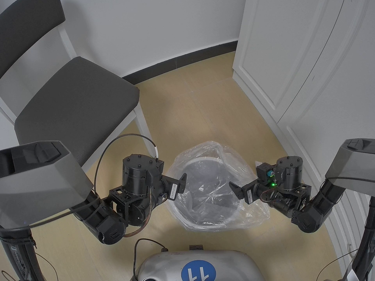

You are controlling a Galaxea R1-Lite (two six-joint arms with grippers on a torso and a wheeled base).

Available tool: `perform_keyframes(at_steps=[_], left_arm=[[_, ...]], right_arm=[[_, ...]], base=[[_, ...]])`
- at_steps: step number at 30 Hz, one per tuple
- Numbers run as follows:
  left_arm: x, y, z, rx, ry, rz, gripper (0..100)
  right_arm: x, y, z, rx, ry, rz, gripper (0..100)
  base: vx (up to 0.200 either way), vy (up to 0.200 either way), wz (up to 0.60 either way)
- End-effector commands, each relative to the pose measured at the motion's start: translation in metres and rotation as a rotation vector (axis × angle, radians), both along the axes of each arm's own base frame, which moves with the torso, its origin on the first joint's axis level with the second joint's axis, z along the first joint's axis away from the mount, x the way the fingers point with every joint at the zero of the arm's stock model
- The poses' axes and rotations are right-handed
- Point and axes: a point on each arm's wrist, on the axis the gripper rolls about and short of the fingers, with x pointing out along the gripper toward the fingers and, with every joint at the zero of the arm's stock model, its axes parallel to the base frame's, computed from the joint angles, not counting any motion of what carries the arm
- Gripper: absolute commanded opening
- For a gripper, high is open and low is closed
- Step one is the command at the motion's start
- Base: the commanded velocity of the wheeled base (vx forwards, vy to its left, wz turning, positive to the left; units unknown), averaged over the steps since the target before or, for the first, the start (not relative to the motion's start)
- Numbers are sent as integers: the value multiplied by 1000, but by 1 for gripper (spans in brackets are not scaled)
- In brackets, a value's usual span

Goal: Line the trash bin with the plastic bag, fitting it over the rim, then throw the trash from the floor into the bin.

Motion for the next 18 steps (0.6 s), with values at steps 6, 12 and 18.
perform_keyframes(at_steps=[6,12,18], left_arm=[[17,5,-13,17,16,36,100],[30,4,-24,18,22,57,100],[38,7,-23,10,6,91,100]], right_arm=[[35,-24,-1,66,30,-82,100],[42,-28,0,82,22,-102,100],[48,-29,-2,92,11,-110,100]], base=[[0,0,0],[0,0,0],[0,0,0]])
